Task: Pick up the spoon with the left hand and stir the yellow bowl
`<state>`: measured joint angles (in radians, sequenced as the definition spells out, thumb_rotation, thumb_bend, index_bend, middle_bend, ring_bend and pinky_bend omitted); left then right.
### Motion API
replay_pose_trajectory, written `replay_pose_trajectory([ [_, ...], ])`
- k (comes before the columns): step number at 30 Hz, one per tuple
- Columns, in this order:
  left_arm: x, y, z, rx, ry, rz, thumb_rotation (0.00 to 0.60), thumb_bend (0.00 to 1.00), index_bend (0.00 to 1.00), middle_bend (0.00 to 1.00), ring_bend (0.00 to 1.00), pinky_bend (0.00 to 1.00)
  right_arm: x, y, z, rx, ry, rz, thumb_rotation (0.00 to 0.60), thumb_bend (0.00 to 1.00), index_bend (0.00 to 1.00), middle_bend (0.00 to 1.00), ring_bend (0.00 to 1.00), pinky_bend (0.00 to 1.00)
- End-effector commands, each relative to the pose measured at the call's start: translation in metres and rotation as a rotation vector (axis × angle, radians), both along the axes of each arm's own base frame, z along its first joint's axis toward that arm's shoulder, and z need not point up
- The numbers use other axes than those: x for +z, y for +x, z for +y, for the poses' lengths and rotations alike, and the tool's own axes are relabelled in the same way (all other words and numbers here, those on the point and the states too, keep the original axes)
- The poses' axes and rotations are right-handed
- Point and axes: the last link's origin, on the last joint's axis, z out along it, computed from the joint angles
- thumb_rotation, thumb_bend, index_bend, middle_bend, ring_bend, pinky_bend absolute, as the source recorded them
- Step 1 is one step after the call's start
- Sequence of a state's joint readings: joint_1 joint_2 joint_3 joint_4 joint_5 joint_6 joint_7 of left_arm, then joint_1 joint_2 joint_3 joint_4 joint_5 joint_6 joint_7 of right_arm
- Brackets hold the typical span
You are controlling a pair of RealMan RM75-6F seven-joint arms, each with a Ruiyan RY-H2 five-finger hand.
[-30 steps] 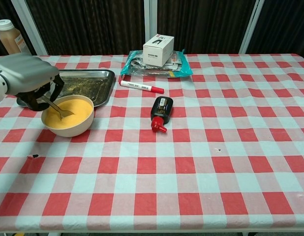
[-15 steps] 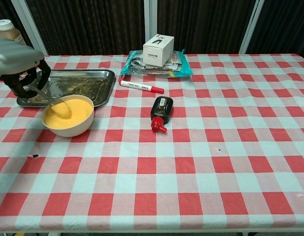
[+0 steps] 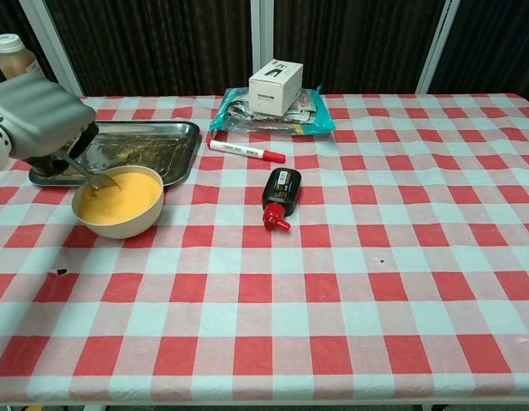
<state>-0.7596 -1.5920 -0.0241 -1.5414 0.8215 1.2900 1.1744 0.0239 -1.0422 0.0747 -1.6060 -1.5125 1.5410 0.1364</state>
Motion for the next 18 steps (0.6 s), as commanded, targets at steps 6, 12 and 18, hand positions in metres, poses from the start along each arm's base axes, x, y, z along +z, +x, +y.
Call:
replay_pose_trajectory([
  [6, 0.0, 0.004, 0.0, 0.064, -0.073, -0.142, 0.6, 0.39, 0.68, 0.9, 0.93, 1.0, 0.0, 0.0, 0.0, -0.001, -0.002, -0.001, 0.6, 0.29, 0.07, 0.38, 0.12, 0.22],
  [12, 0.006, -0.001, 0.004, 0.158, -0.121, -0.255, 0.6, 0.39, 0.68, 0.9, 0.93, 1.0, 0.0, -0.001, 0.001, -0.004, -0.005, -0.002, 0.6, 0.29, 0.07, 0.38, 0.12, 0.22],
  [18, 0.02, -0.01, 0.012, 0.253, -0.13, -0.369, 0.6, 0.39, 0.68, 0.9, 0.93, 1.0, 0.001, 0.0, 0.002, 0.0, -0.007, 0.0, 0.6, 0.29, 0.07, 0.38, 0.12, 0.22],
])
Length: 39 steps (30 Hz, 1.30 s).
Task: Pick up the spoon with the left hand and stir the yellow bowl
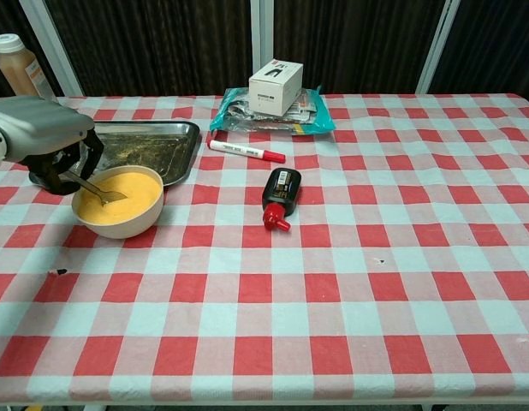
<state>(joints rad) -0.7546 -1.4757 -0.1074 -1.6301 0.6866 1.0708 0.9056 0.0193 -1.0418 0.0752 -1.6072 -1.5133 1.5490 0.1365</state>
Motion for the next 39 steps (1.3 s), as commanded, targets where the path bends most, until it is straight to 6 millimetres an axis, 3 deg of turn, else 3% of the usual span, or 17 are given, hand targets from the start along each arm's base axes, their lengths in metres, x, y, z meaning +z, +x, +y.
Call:
replay_pose_trajectory([
  [1, 0.011, -0.004, 0.006, 0.057, 0.003, -0.067, 0.6, 0.39, 0.68, 0.9, 0.93, 1.0, 0.0, 0.0, 0.0, 0.001, 0.0, 0.0, 0.6, 0.29, 0.07, 0.38, 0.12, 0.22],
  [11, 0.034, -0.006, 0.013, 0.126, -0.02, -0.185, 0.6, 0.39, 0.68, 0.9, 0.93, 1.0, 0.0, 0.001, 0.001, 0.003, -0.002, 0.001, 0.6, 0.29, 0.07, 0.38, 0.12, 0.22],
  [18, 0.038, -0.003, 0.013, 0.134, -0.058, -0.208, 0.6, 0.39, 0.68, 0.9, 0.93, 1.0, 0.0, 0.001, 0.002, 0.0, -0.002, 0.001, 0.6, 0.29, 0.07, 0.38, 0.12, 0.22],
  [27, 0.029, 0.008, 0.005, -0.056, 0.035, 0.037, 0.6, 0.39, 0.68, 0.9, 0.93, 1.0, -0.001, 0.0, 0.002, -0.002, 0.002, -0.002, 0.6, 0.29, 0.07, 0.38, 0.12, 0.22],
  [35, 0.01, 0.018, -0.011, -0.363, 0.199, 0.312, 0.6, 0.4, 0.68, 0.9, 0.93, 1.0, 0.0, 0.0, 0.002, -0.003, -0.003, -0.001, 0.6, 0.29, 0.07, 0.38, 0.12, 0.22],
  [39, 0.001, 0.017, -0.018, -0.429, 0.232, 0.366, 0.6, 0.4, 0.68, 0.9, 0.93, 1.0, 0.0, 0.0, 0.002, -0.001, 0.0, -0.001, 0.6, 0.29, 0.07, 0.38, 0.12, 0.22],
])
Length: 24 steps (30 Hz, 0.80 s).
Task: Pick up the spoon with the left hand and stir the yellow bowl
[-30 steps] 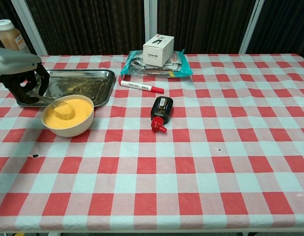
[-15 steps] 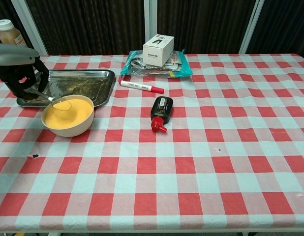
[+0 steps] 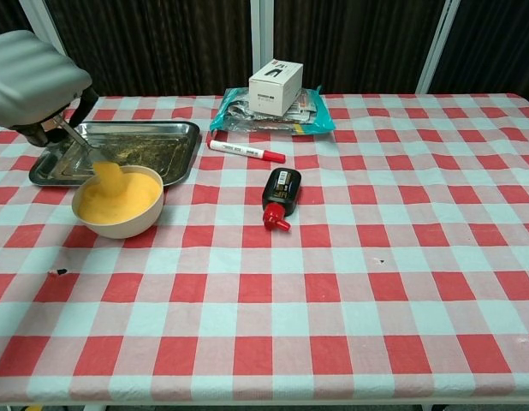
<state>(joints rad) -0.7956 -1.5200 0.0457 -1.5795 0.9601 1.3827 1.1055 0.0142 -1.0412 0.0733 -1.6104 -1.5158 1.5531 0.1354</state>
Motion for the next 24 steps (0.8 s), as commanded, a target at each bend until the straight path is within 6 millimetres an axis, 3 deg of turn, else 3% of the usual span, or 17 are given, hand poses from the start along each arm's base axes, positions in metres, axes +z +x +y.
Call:
replay_pose_trajectory([
  [1, -0.016, -0.004, -0.012, -0.067, 0.017, 0.068, 0.6, 0.4, 0.68, 0.9, 0.93, 1.0, 0.0, 0.0, 0.0, 0.001, 0.001, 0.0, 0.6, 0.29, 0.07, 0.38, 0.12, 0.22],
  [5, -0.019, -0.005, -0.015, -0.074, 0.013, 0.105, 0.6, 0.4, 0.68, 0.9, 0.93, 1.0, 0.0, 0.001, 0.0, 0.003, 0.001, 0.001, 0.6, 0.29, 0.07, 0.38, 0.12, 0.22],
  [9, -0.017, -0.005, -0.016, -0.004, -0.021, 0.034, 0.6, 0.4, 0.68, 0.9, 0.93, 1.0, -0.001, 0.001, 0.0, 0.001, 0.001, 0.002, 0.6, 0.29, 0.07, 0.38, 0.12, 0.22],
  [12, -0.011, -0.002, -0.014, -0.064, 0.04, 0.081, 0.6, 0.4, 0.68, 0.9, 0.93, 1.0, -0.001, 0.001, 0.0, 0.001, 0.004, 0.002, 0.6, 0.29, 0.07, 0.38, 0.12, 0.22],
  [24, -0.022, -0.009, -0.017, -0.087, 0.072, 0.156, 0.6, 0.4, 0.68, 0.91, 0.93, 1.0, -0.001, 0.003, -0.001, 0.002, 0.001, 0.007, 0.6, 0.29, 0.07, 0.38, 0.12, 0.22],
])
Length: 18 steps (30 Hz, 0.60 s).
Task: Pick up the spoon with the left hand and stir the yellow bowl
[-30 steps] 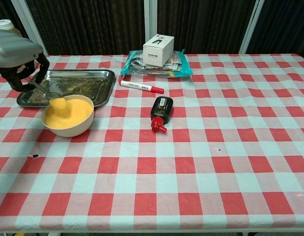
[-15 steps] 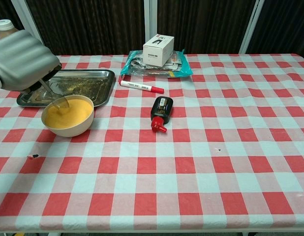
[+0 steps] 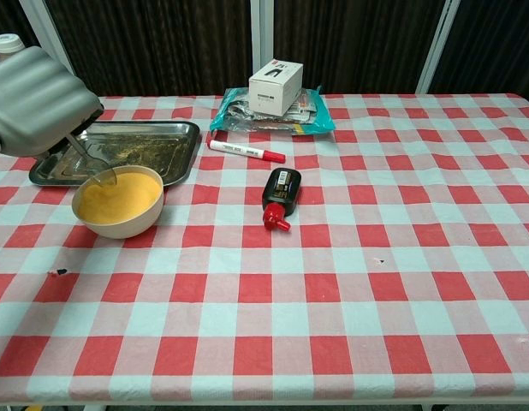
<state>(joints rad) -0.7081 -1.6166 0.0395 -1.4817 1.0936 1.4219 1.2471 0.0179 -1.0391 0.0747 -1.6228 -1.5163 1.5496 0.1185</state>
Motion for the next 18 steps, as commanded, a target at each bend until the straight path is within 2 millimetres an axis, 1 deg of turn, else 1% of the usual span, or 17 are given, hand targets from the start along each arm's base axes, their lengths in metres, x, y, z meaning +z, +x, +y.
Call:
replay_pose_trajectory([
  [1, -0.005, -0.003, 0.0, -0.015, 0.007, 0.05, 0.6, 0.4, 0.68, 0.91, 0.93, 1.0, 0.0, 0.0, 0.0, -0.001, -0.002, 0.001, 0.6, 0.29, 0.07, 0.38, 0.12, 0.22],
  [3, -0.01, -0.006, 0.001, -0.012, -0.002, 0.088, 0.6, 0.4, 0.68, 0.91, 0.93, 1.0, -0.001, 0.001, 0.0, 0.002, 0.002, 0.0, 0.6, 0.29, 0.07, 0.38, 0.12, 0.22],
  [5, -0.011, -0.007, 0.003, -0.005, 0.005, 0.087, 0.6, 0.4, 0.68, 0.91, 0.93, 1.0, -0.001, 0.001, 0.0, 0.003, 0.004, 0.0, 0.6, 0.29, 0.07, 0.38, 0.12, 0.22],
  [9, -0.004, -0.007, 0.006, 0.025, 0.041, 0.034, 0.6, 0.4, 0.69, 0.91, 0.93, 1.0, 0.0, -0.001, 0.001, -0.007, -0.002, 0.001, 0.6, 0.29, 0.07, 0.38, 0.12, 0.22],
  [15, 0.006, -0.002, 0.005, 0.041, 0.049, 0.005, 0.6, 0.4, 0.68, 0.91, 0.93, 1.0, 0.001, -0.002, 0.001, -0.004, -0.006, 0.002, 0.6, 0.29, 0.07, 0.38, 0.12, 0.22],
  [18, 0.007, 0.0, 0.005, 0.021, 0.051, 0.012, 0.6, 0.4, 0.68, 0.92, 0.93, 1.0, 0.001, -0.002, 0.002, -0.004, -0.007, 0.0, 0.6, 0.29, 0.07, 0.38, 0.12, 0.22],
])
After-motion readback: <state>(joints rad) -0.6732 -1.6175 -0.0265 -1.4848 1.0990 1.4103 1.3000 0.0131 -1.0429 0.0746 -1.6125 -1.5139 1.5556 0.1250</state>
